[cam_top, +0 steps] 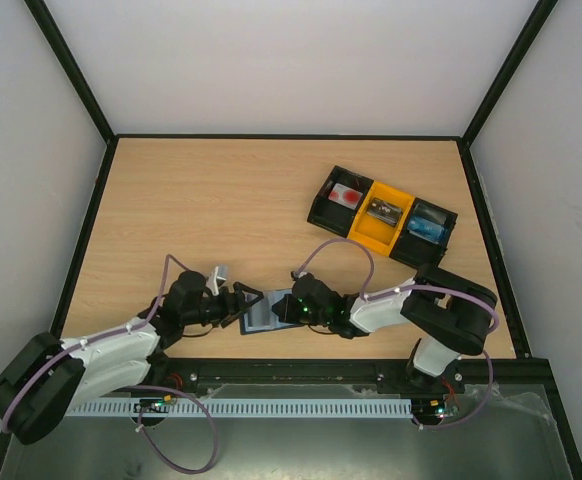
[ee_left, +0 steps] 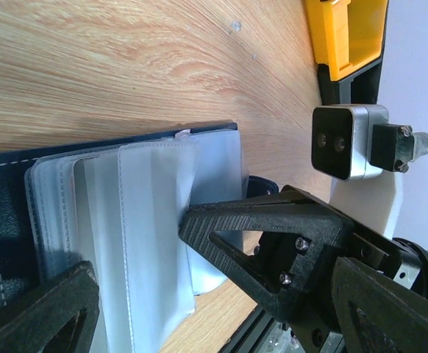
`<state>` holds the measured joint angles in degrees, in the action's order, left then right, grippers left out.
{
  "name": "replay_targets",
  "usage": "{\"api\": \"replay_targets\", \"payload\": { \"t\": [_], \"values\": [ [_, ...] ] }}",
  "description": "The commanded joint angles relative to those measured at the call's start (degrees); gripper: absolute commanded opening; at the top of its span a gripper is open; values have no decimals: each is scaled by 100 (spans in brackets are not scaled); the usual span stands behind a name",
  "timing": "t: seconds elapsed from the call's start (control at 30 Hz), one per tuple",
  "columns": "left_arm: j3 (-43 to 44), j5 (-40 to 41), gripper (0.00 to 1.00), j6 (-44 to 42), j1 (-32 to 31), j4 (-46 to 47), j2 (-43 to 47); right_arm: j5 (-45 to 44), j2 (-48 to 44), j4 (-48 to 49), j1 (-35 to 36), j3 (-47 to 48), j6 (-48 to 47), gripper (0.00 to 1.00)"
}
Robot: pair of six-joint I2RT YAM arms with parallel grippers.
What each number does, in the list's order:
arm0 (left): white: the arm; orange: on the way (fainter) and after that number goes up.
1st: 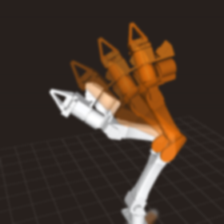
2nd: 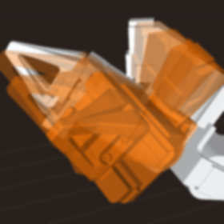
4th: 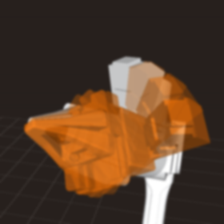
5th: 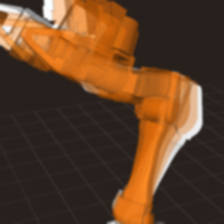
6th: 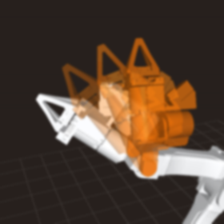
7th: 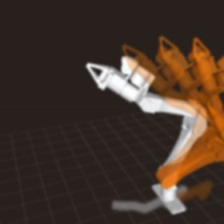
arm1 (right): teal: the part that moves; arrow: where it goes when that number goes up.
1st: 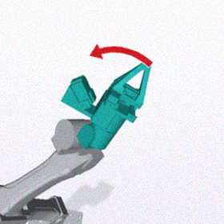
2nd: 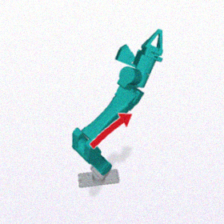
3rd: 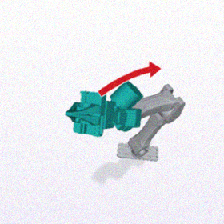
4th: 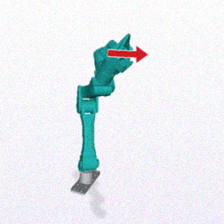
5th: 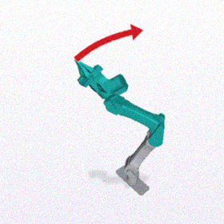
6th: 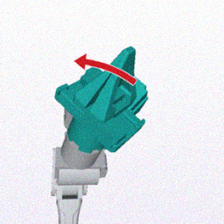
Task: Take the credit cards out of the card holder
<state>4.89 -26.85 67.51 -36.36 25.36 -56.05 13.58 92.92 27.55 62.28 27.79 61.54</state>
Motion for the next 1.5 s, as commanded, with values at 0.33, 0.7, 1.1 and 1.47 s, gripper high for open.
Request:
{"api": "replay_targets", "payload": {
  "t": [0.33, 0.7, 1.1, 1.47],
  "values": [
    [75, -3, 88, -42, -102, 429, -555, 23, 269, -137, 39, -242, 86, 2],
    [126, 3, 88, 258, -318, 839, -670, 36, 349, 6, 39, -275, 120, 2],
    [353, -78, 88, 518, -492, 1150, -735, -13, 106, 720, 38, -528, 346, 6],
    [476, -48, 88, 519, -547, 1199, -971, -328, -411, 1021, 44, -858, 553, 17]
  ]
}}
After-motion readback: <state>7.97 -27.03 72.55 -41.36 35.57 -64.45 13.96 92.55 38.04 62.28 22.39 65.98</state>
